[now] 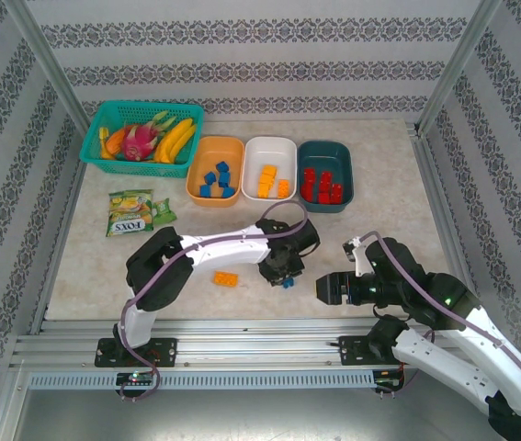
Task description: Sort the legos into containers by color
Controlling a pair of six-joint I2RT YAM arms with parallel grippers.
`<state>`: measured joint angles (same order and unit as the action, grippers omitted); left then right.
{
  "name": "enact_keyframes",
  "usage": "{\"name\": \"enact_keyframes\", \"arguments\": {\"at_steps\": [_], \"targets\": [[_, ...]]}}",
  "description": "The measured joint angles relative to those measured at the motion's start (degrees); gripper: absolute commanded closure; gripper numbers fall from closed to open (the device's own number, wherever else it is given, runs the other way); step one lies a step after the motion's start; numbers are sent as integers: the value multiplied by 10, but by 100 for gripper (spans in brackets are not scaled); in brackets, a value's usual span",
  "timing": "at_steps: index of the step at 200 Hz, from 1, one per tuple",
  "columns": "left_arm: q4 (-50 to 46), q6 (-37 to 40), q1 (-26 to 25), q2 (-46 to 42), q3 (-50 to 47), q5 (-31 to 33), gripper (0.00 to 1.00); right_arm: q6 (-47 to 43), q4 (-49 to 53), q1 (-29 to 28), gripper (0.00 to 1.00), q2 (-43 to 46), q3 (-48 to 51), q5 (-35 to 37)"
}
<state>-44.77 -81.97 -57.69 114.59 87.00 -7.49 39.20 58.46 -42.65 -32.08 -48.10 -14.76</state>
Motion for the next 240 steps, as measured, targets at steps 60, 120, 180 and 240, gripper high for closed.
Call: {"name": "enact_keyframes", "arguments": {"at_steps": [60,120,180,240], "targets": [[-79,114,152,-16,123,37,65,9,-98,1,22,-84,-1,14],[-96,256,319,48,322,54,65,24,-290,51,22,-281,-44,12],[-70,344,390,222,470,41,63,43,-422,115,22,-441,-134,-12],[-11,379,424,330,554,-9,62,57,-461,125,22,-540,-210,-27]]}}
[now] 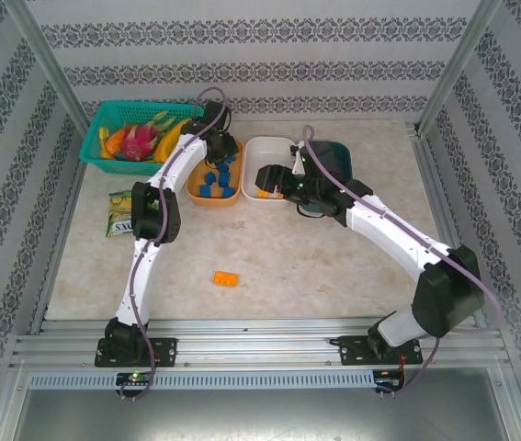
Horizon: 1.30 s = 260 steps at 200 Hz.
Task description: Sort the legos into containers by color
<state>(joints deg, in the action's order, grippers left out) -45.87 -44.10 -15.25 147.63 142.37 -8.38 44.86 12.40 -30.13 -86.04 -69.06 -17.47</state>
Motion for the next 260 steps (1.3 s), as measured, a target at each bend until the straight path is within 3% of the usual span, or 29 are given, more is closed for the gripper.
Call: {"name": "enact_keyframes", "arguments": {"at_steps": [58,112,169,204,237,260], "targets": [[17,2,0,17,16,-10,60,7,-2,0,23,-39,-17,-13],[14,2,0,18,16,-8,47,7,-2,0,23,-41,-32,-15],[-2,1,0,18,16,-8,40,-6,18,0,23,-33,-32,-15],[-13,0,-1,5,16,-1,35,-60,56,-16,24,-5,-32,-3],[-63,-7,-11,-90,-21,34,34,-143,101,-60,24,24,-25,11],[-63,-26,-37,-256,-177,61,33,-219,137,-100,24,39,-11,18]]}}
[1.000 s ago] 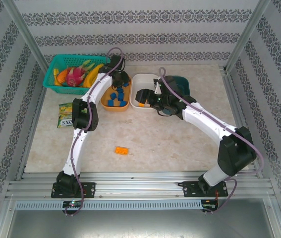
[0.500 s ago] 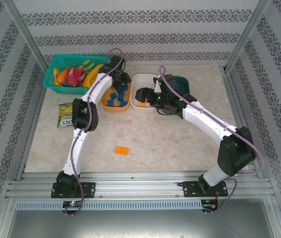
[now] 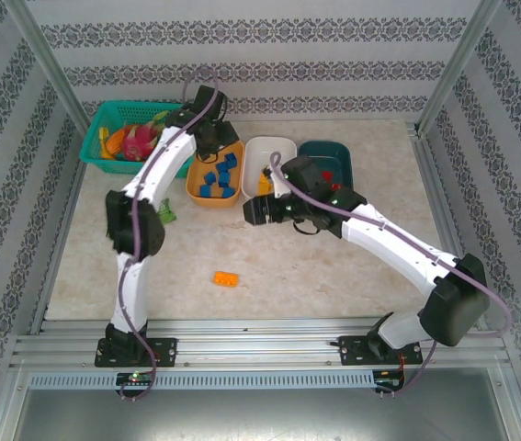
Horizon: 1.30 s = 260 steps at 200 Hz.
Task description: Sort the legos into containers by color
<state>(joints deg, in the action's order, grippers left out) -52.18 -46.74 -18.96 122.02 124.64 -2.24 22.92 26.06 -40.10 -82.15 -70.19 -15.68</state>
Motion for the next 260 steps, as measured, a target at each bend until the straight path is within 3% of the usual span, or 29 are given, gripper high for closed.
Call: {"name": "enact_keyframes", "arguments": {"at_steps": [34,82,108,133,175,260], "targets": [[10,-57,-56,-265,-277,20,32,-94,33,-39,24,8,32,-5],[-33,-172,-137,-523,-578,57,31,-193,56,-105,23,-1,62,-6],[-90,-255,-196,-674,-688,61,32,-207,59,-136,23,-36,61,1],[-144,-318,-220,-779,-744,64,32,-219,72,-166,23,-88,49,23],[-186,-346,-223,-835,-763,59,32,-235,89,-197,23,-175,-8,52],[-179,-345,-223,-887,-809,18,32,-257,134,-198,24,-331,-141,96]]}}
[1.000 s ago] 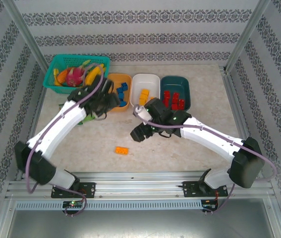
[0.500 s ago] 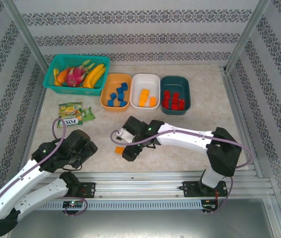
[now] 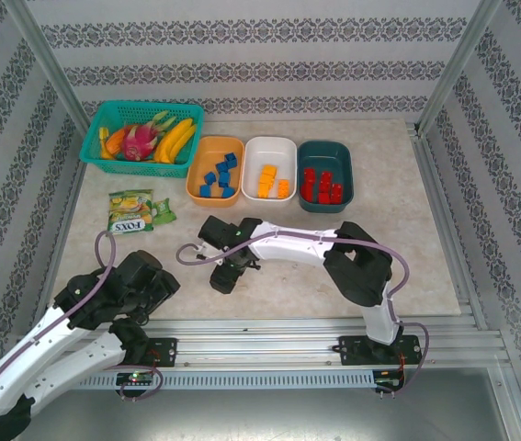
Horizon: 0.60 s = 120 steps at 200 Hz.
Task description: Sort the legos into containers by color
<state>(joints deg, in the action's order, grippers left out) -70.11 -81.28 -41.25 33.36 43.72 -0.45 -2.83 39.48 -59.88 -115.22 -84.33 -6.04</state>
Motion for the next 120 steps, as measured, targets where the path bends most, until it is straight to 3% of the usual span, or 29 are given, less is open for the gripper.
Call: {"name": "enact_keyframes", "arguments": {"at_steps": [57,120], "targets": [[0,0,0,-16,0,-6,32,-4,17,-10,30,-33,-18,26],[0,0,0,-15,0,-6,34,3,21,-14,54,-52,-28,36]]}}
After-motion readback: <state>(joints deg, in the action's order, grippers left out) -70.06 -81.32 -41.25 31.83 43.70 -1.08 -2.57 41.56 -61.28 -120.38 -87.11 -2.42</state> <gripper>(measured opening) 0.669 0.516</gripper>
